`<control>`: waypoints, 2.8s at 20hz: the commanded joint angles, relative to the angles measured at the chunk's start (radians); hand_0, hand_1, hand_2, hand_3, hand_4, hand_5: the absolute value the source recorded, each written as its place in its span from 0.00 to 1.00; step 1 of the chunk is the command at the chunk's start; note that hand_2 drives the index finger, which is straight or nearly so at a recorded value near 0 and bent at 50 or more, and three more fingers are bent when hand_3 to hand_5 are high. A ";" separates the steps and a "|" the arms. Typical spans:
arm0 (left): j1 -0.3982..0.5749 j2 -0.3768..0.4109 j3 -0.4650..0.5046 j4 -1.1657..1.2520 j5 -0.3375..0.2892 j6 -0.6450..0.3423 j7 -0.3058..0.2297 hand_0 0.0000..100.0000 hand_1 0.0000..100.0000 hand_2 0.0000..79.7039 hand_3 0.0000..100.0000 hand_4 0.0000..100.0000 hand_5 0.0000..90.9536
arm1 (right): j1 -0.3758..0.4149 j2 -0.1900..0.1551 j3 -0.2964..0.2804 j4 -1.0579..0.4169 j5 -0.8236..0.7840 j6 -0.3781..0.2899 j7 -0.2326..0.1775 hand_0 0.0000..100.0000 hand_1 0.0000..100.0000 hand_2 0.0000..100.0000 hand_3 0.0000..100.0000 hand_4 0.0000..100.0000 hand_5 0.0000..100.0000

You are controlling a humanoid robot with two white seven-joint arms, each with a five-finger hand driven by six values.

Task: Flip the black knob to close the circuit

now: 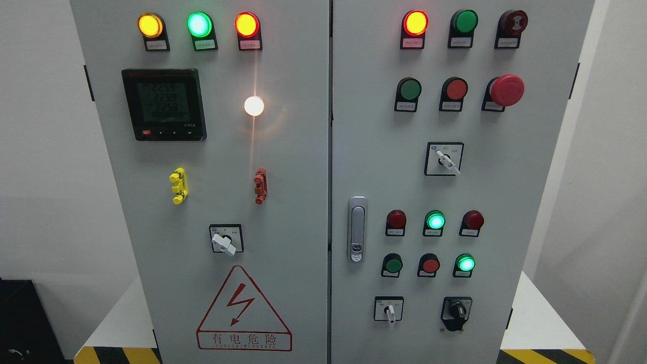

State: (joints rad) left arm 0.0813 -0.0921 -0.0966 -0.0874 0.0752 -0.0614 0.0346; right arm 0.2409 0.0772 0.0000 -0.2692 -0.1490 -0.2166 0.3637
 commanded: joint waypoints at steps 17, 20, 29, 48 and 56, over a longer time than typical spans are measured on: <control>0.000 0.000 0.000 0.000 0.000 0.000 0.001 0.12 0.56 0.00 0.00 0.00 0.00 | 0.009 -0.011 -0.011 -0.273 0.238 0.060 -0.100 0.00 0.17 0.00 0.01 0.00 0.00; 0.000 0.000 0.000 0.000 0.000 0.000 0.001 0.12 0.56 0.00 0.00 0.00 0.00 | 0.012 -0.028 -0.015 -0.392 0.320 0.092 -0.141 0.00 0.18 0.08 0.18 0.13 0.00; 0.000 0.000 0.000 0.000 0.000 0.000 0.001 0.12 0.56 0.00 0.00 0.00 0.00 | 0.021 -0.034 -0.106 -0.766 0.767 0.095 -0.233 0.00 0.22 0.44 0.58 0.48 0.29; 0.000 0.000 0.000 0.000 0.000 0.000 0.001 0.12 0.56 0.00 0.00 0.00 0.00 | 0.031 -0.017 -0.207 -1.519 1.230 0.175 -0.095 0.00 0.20 0.91 1.00 0.89 0.87; 0.000 0.000 0.000 0.000 0.000 0.000 0.001 0.12 0.56 0.00 0.00 0.00 0.00 | -0.041 0.030 -0.195 -1.627 1.339 0.284 -0.039 0.00 0.12 0.94 1.00 0.94 0.94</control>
State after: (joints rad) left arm 0.0813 -0.0921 -0.0966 -0.0875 0.0752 -0.0614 0.0346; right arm 0.2416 0.0703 -0.1687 -1.6362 1.1109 0.0283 0.3178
